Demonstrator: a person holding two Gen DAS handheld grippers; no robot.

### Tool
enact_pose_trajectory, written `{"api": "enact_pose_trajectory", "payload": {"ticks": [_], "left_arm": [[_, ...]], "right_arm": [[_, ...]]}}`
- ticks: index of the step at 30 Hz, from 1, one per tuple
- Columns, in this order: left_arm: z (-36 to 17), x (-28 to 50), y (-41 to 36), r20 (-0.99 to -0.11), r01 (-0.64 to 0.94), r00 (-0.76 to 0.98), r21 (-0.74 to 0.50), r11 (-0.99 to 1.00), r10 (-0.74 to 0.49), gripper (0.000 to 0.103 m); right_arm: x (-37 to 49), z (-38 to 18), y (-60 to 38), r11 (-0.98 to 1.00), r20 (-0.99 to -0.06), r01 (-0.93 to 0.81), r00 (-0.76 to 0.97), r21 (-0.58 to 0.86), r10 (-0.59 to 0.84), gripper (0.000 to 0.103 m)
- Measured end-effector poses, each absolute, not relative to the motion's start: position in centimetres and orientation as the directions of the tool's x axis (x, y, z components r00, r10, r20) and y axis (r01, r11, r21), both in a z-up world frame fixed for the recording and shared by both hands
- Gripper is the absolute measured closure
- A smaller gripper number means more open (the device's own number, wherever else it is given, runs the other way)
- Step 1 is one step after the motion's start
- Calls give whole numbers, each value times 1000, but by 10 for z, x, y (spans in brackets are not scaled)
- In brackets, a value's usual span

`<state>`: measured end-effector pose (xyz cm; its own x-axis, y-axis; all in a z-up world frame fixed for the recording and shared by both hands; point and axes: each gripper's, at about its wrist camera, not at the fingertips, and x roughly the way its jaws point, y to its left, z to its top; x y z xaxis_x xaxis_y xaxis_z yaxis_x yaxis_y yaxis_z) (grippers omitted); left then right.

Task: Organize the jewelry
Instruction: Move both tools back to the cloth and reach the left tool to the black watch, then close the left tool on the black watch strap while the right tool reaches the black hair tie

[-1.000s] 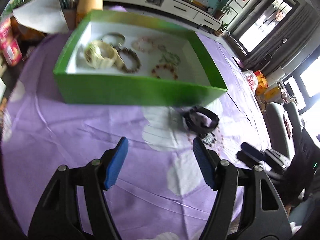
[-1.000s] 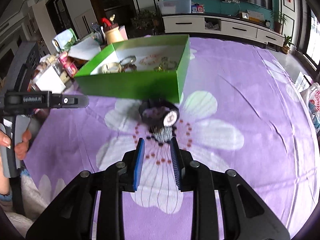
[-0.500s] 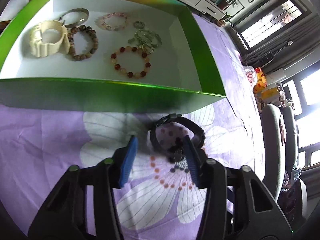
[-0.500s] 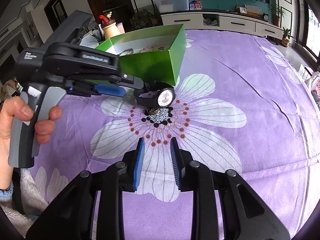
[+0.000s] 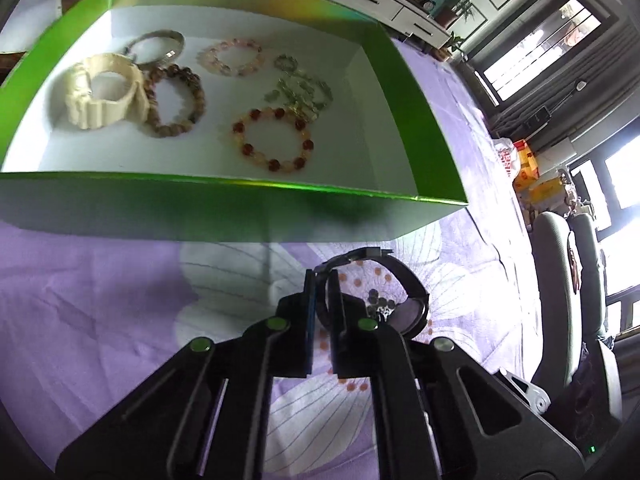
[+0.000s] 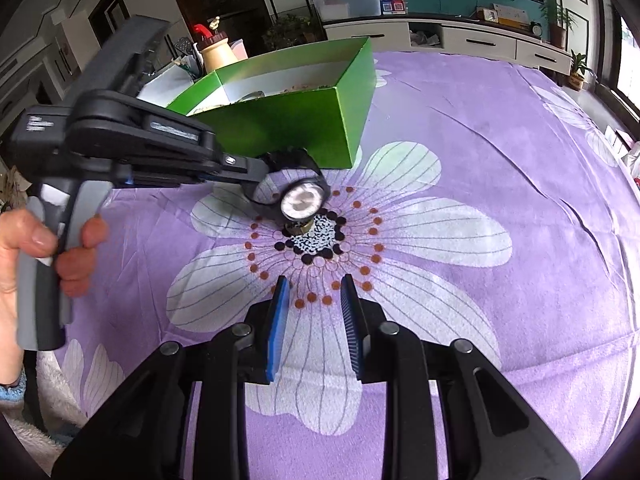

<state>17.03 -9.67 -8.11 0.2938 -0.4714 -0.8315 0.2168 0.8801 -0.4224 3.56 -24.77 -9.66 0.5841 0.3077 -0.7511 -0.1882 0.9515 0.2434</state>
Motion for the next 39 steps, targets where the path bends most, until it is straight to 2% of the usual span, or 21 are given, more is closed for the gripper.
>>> {"api": "enact_pose_trajectory", "payload": {"ticks": [5,12,18,20,27,28,32,36,39], "left_arm": [[-64,157,-56,-836,214,336,-382,899,-435,98],[-77,141,-2,-877,172,307,-331,928,-370,98],[-83,136,7,-883,172,302,-321,931,-360,98],[-85,136,3,-884,172,300,-319,932,-358,98],[-91,134,-3,-896,176,286,-298,938,-339,97],[-92,135,-4,-898,178,285,-294,939,-335,96],[-91,129,-8,-900,187,277,-292,938,-335,79],[-90,121,-13,-903,188,272,-290,938,-334,68],[-89,116,-17,-904,198,284,-271,942,-319,71]], "right_arm": [[49,-98,-235,954,-756,-207,581,219,300,76],[78,-102,-219,963,-773,-212,578,167,261,73],[88,-103,-204,971,-777,-226,596,80,203,73],[88,-103,-200,972,-778,-233,603,39,176,83],[80,-98,-210,973,-766,-208,609,97,207,83],[77,-95,-212,973,-760,-206,614,103,211,83],[67,-88,-220,971,-744,-203,628,129,230,83],[59,-82,-224,969,-729,-203,640,143,242,83],[54,-79,-226,968,-724,-202,645,151,247,83]]}}
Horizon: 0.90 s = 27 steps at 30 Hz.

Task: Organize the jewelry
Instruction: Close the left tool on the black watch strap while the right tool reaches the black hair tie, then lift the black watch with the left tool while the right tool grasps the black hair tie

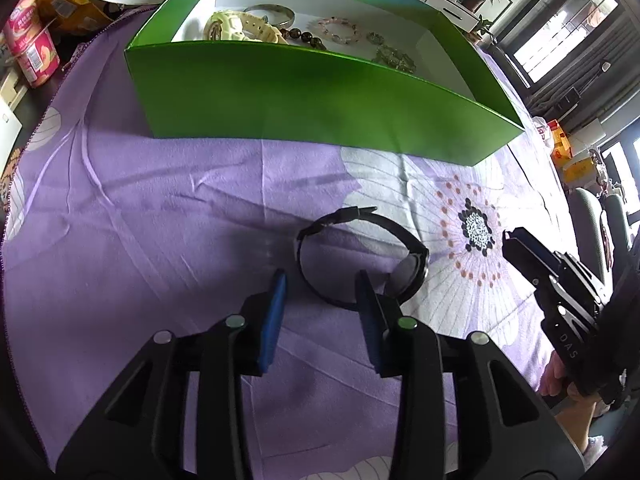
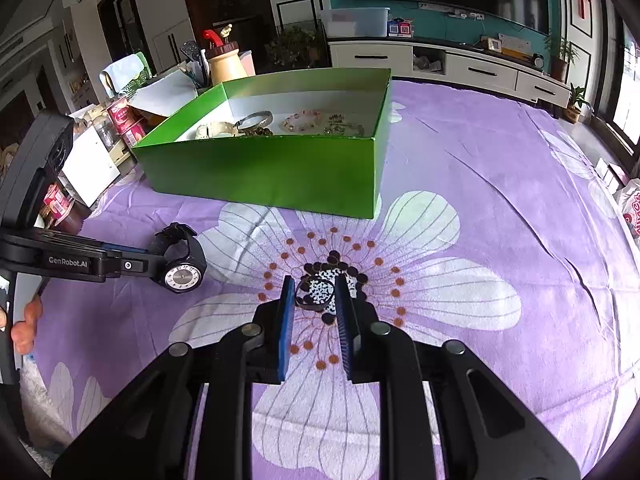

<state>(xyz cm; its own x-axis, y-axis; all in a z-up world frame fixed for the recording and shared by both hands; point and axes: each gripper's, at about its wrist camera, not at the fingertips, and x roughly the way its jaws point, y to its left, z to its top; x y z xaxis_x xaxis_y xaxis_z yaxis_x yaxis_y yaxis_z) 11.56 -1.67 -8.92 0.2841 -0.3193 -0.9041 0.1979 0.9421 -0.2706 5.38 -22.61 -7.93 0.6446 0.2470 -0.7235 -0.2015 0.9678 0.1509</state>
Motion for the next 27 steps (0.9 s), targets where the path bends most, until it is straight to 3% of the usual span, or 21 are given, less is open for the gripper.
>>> {"api": "enact_pose_trajectory", "payload": {"ticks": [2,6,27], "left_arm": [[-91,114,-19,-904,205,292,-258,944,-311,87],[-91,110,-19,-891,193,313,-279,941,-329,98],[-10,62,-6,-781,248,574,-119,961,-245,99]], "right_arm": [[50,-78,-226,967,-718,-202,648,158,253,83],[42,-74,-225,966,-712,-204,653,161,257,83],[15,-25,-205,952,-620,-271,725,142,299,83]]}}
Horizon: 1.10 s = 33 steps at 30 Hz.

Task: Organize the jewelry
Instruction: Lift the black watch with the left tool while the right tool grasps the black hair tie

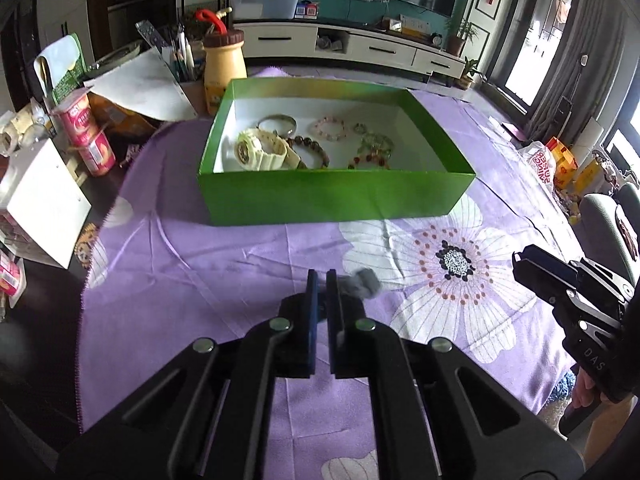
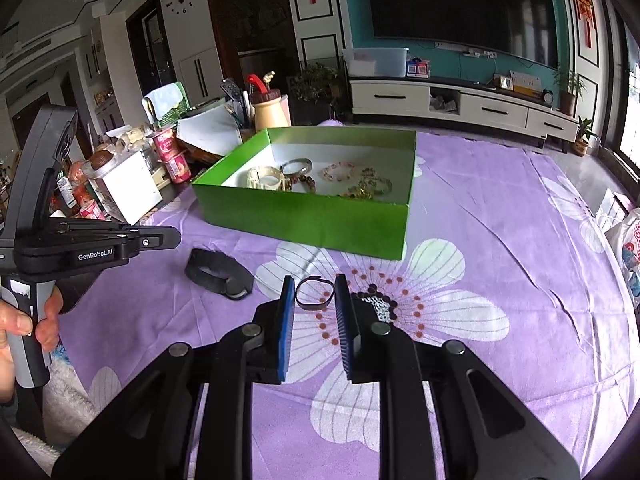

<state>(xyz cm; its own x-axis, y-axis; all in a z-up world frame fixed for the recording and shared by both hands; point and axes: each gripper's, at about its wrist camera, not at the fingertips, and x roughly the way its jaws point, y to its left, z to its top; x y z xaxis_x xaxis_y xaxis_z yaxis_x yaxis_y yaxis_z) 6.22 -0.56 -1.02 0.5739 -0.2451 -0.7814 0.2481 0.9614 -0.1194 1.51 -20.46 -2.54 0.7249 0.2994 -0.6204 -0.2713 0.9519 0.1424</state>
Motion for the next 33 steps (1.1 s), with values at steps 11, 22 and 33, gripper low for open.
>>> {"api": "enact_pose_trajectory", "payload": {"ticks": [11,22,33], "left_arm": [[-45,78,19,-825,181,482,-236,955,-295,73],[-76,91,-4,-831,216,488,-182,959,-267,68],[-73,99,5,-808,210,506,-225,951,-303,100]], "right_arm": [[16,-29,-205,952,-628,-263,718,155,300,83],[20,-39,-214,952,-641,-242,705,186,304,83],[22,-43,-218,952,-641,-231,704,199,305,83]]}}
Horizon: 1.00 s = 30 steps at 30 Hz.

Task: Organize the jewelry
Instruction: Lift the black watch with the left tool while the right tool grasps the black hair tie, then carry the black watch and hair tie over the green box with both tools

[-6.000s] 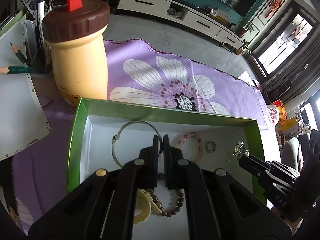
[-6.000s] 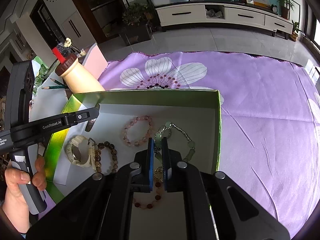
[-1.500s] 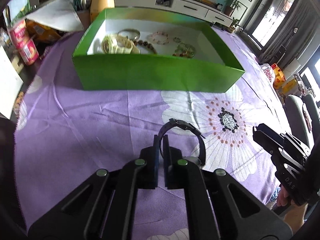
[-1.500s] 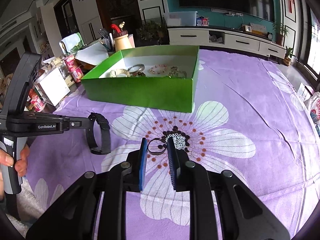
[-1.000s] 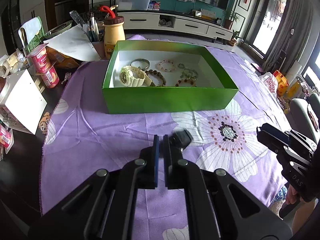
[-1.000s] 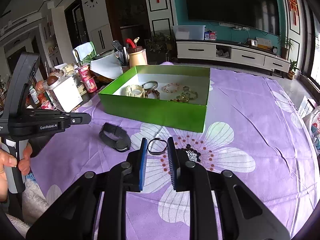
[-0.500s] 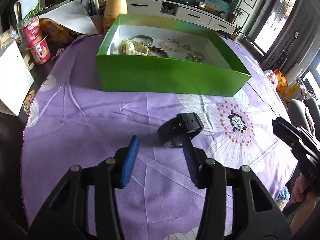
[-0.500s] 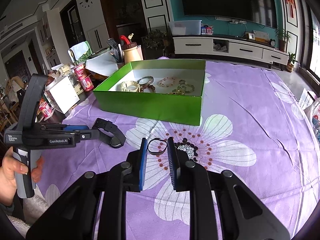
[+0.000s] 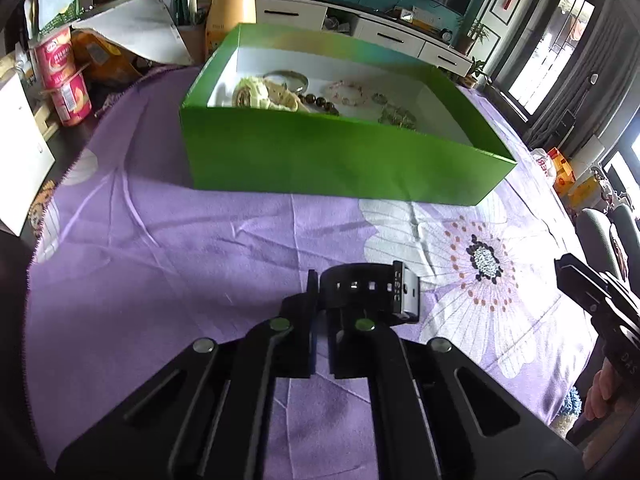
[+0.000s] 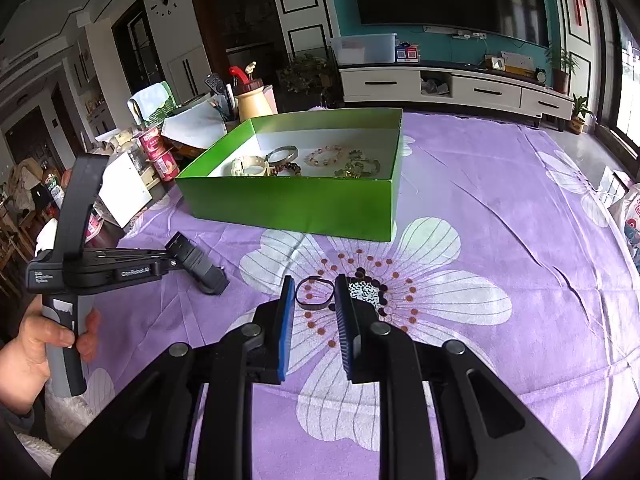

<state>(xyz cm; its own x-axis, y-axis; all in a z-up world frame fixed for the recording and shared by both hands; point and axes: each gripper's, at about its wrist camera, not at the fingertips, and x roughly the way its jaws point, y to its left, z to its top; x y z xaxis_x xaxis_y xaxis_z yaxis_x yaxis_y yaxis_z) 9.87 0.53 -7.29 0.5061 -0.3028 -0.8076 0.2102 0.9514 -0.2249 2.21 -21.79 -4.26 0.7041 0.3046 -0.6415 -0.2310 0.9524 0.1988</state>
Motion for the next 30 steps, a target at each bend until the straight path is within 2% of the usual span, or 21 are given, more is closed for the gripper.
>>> {"api": "enact_pose_trajectory", "payload": {"ticks": [10,20,30], "left_arm": [[-19,91,24,-763,220,566,-225,949,-312,100],[24,119,35,-727,220,604,-242,945,-327,100],[38,159,25,-719,211,621,-231,950,-312,100]], "right_arm": [[27,-24,-207,945,-607,-274,726,177,324,83],[54,4,-200,942,-569,-304,754,143,330,83],[96,18,-204,945,-549,-293,770,148,325,83]]}}
